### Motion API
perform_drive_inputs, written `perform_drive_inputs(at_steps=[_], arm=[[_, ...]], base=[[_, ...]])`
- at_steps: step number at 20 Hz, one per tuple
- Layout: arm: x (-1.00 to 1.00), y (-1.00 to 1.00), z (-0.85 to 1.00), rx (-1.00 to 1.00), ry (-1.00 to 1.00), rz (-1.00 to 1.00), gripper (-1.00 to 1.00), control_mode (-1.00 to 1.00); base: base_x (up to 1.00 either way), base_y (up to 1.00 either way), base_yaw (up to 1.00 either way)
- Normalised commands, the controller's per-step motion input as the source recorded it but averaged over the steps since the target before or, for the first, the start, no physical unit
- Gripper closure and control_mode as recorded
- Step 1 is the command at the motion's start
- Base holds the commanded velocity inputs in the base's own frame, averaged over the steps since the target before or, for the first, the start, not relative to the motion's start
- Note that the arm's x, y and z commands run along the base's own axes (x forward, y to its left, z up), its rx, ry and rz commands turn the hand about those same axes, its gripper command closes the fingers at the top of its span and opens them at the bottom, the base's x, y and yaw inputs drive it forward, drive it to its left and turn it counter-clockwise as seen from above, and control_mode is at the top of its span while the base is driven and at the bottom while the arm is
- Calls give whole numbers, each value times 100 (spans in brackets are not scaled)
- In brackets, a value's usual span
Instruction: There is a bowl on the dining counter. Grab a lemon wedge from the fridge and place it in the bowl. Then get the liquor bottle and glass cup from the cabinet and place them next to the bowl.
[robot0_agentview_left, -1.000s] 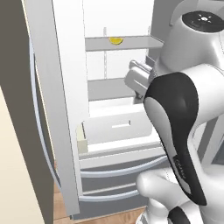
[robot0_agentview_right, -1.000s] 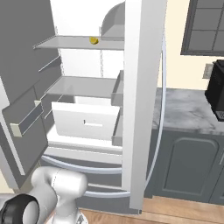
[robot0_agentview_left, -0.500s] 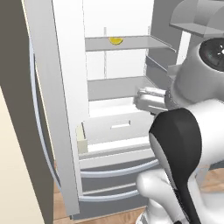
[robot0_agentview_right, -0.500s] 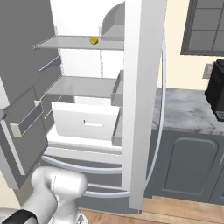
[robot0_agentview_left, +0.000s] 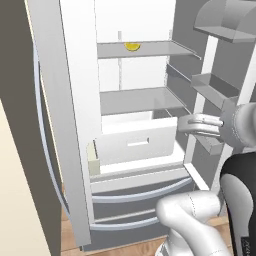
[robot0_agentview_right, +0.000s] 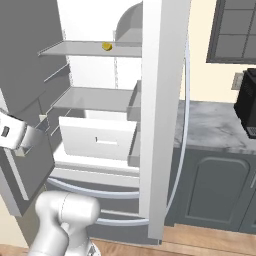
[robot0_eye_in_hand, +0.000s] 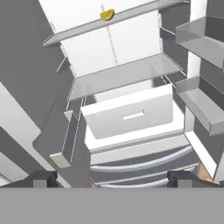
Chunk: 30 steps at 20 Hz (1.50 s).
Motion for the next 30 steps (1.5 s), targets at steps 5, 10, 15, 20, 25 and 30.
perform_drive_inputs(at_steps=[5,10,15,20,25,30], arm=[[57,0,-15,0,0,15,-100,-100],[11,2,-9,-3,0,0,-100,-100],[6,4,-14,-1,0,-7,-100,-100],[1,0,-1,0,0,-3,-100,-100],[0,0,0,0,0,0,-100,-100],[0,0,0,0,0,0,-100,100]], base=[[0,0,0],[0,0,0],[0,0,0],[0,0,0],[0,0,0],[2,0,-1]])
